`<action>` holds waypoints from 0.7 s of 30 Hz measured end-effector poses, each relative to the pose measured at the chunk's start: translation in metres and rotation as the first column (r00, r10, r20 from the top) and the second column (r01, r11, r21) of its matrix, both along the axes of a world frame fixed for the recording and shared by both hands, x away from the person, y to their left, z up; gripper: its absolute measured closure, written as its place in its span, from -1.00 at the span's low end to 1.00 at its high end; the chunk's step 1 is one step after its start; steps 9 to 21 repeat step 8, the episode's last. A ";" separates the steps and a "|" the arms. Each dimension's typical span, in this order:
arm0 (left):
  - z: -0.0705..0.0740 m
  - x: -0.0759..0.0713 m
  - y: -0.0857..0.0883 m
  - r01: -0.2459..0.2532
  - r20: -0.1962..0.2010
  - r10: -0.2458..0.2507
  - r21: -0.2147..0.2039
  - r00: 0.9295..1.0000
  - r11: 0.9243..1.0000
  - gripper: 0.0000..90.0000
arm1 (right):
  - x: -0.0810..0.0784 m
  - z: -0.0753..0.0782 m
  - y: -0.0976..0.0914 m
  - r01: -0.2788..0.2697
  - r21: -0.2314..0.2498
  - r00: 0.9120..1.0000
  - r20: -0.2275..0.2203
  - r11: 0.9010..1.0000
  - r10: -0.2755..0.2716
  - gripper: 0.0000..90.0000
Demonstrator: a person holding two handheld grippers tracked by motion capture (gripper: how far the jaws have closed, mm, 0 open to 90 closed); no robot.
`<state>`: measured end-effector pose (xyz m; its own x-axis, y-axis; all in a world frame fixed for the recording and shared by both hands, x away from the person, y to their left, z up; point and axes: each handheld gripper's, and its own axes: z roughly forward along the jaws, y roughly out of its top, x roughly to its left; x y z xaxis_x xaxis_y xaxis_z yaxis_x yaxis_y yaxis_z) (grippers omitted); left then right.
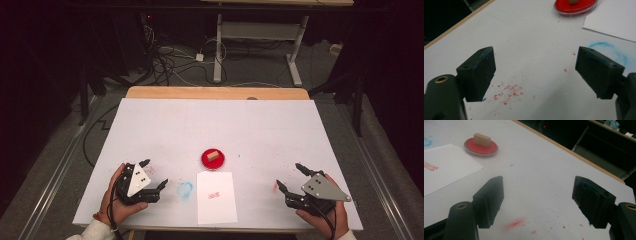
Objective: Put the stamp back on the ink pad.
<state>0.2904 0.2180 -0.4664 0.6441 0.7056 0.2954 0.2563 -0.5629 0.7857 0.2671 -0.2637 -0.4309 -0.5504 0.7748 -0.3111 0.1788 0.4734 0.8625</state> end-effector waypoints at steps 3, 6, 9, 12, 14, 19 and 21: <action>0.000 0.000 0.000 -0.002 -0.005 0.002 0.003 1.000 1.000 -0.63 | 0.001 0.000 -0.002 0.005 0.007 1.000 -0.003 1.000 -0.005 -0.43; 0.000 0.001 0.001 -0.006 -0.004 0.006 0.001 1.000 1.000 -0.63 | 0.002 -0.001 -0.001 -0.001 0.007 1.000 -0.005 1.000 0.001 -0.43; 0.000 0.001 0.001 -0.006 -0.004 0.006 -0.002 1.000 1.000 -0.63 | 0.002 -0.001 -0.001 0.000 0.010 1.000 -0.008 1.000 0.000 -0.43; 0.000 0.001 0.001 -0.006 -0.004 0.006 -0.002 1.000 1.000 -0.63 | 0.002 -0.001 -0.001 0.000 0.010 1.000 -0.008 1.000 0.000 -0.43; 0.000 0.001 0.001 -0.006 -0.004 0.006 -0.002 1.000 1.000 -0.63 | 0.002 -0.001 -0.001 0.000 0.010 1.000 -0.008 1.000 0.000 -0.43; 0.000 0.001 0.001 -0.006 -0.004 0.006 -0.002 1.000 1.000 -0.63 | 0.002 -0.001 -0.001 0.000 0.010 1.000 -0.008 1.000 0.000 -0.43; 0.000 0.001 0.001 -0.006 -0.004 0.006 -0.002 1.000 1.000 -0.63 | 0.002 -0.001 -0.001 0.000 0.010 1.000 -0.008 1.000 0.000 -0.43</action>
